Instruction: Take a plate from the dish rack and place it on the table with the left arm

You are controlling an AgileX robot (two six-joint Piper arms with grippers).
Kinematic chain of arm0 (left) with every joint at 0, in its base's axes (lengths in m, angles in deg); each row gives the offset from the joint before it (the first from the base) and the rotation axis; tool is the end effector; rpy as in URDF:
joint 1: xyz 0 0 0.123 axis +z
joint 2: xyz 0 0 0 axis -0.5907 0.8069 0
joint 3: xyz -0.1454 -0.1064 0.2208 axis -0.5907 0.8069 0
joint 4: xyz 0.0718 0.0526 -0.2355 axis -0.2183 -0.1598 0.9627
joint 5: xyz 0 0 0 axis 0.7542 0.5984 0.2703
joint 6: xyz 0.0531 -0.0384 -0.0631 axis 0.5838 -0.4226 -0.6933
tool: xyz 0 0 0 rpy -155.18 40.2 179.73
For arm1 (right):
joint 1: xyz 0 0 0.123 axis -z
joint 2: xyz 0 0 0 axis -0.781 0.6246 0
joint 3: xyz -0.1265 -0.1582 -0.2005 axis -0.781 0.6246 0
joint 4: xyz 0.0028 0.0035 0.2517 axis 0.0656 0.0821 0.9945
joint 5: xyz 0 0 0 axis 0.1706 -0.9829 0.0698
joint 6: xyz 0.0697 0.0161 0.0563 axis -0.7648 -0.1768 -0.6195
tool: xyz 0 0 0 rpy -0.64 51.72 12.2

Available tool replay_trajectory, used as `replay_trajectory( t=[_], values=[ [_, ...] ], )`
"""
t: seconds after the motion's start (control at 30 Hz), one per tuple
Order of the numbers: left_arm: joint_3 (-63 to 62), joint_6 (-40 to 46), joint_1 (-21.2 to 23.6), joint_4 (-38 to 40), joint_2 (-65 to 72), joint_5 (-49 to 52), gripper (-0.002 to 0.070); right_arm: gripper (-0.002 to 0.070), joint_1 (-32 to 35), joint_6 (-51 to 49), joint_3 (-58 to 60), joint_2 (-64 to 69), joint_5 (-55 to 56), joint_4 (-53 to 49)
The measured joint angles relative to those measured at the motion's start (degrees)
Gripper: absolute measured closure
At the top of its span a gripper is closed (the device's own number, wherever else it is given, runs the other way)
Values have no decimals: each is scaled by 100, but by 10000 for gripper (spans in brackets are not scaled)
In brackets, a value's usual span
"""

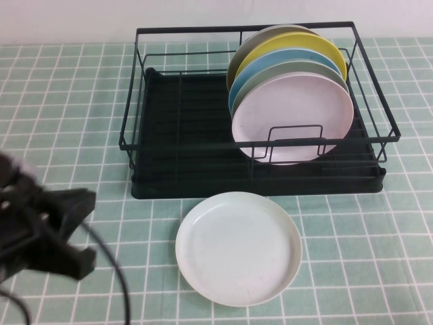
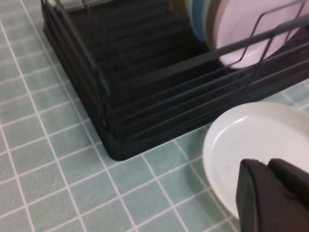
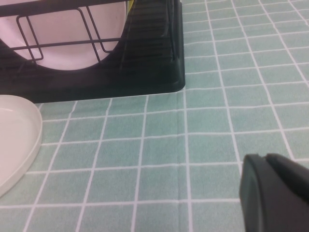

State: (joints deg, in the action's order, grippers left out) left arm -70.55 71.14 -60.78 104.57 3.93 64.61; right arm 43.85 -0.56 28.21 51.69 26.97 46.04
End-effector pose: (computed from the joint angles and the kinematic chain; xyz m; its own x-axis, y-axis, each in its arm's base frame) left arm 0.1476 -0.0779 0.3012 -0.3644 0.3011 -0.8812 0.5462 0.8355 0.0596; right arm 0.0524 0.0093 0.1722 -0.2949 0.1236 -0.9475 -0.1094 0.9807 0.1620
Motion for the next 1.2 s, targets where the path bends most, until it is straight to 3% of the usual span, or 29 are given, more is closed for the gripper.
replay_trajectory(
  t=[0.27,0.63,1.2],
  values=[
    [277,-96,0,-46,-1575,897,675,694,0,0,0,0,0,0],
    [353,-83,0,-201,-1843,1006,676,694,0,0,0,0,0,0],
    [3253,-62,129,-297,-3140,-1353,676,694,0,0,0,0,0,10]
  ],
)
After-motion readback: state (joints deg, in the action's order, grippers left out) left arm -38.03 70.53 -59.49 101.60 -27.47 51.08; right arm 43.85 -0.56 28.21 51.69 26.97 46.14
